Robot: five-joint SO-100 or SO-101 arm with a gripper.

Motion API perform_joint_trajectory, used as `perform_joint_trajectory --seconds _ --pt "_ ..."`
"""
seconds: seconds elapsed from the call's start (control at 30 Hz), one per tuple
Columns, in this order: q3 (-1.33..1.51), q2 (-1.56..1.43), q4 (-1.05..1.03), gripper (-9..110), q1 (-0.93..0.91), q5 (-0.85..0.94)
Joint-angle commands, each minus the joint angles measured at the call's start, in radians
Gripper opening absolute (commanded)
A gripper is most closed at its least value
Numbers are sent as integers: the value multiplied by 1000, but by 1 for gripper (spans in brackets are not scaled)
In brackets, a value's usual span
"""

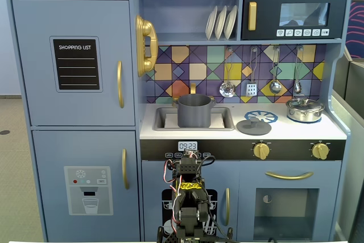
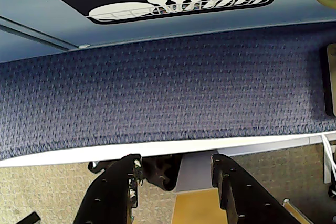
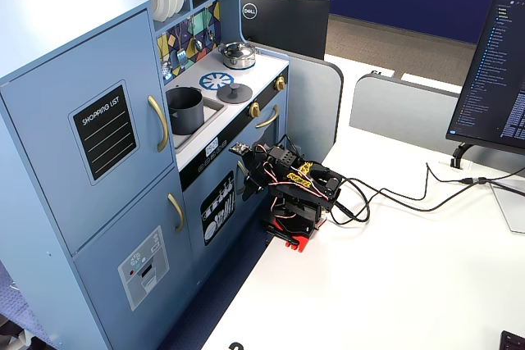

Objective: Pick up the lid from the counter and put it on the gray recipient

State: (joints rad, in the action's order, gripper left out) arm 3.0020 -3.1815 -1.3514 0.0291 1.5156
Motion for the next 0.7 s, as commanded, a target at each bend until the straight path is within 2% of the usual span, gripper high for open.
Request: perform_joint_trajectory --seconds 0.0,0.4,0.5,0.67 --pt "0 3 -179 0 -52 26" --pt "-49 11 -169 0 -72 81" --pt "-241 103 -143 0 -81 89" --pt "-733 328 -147 0 -126 175"
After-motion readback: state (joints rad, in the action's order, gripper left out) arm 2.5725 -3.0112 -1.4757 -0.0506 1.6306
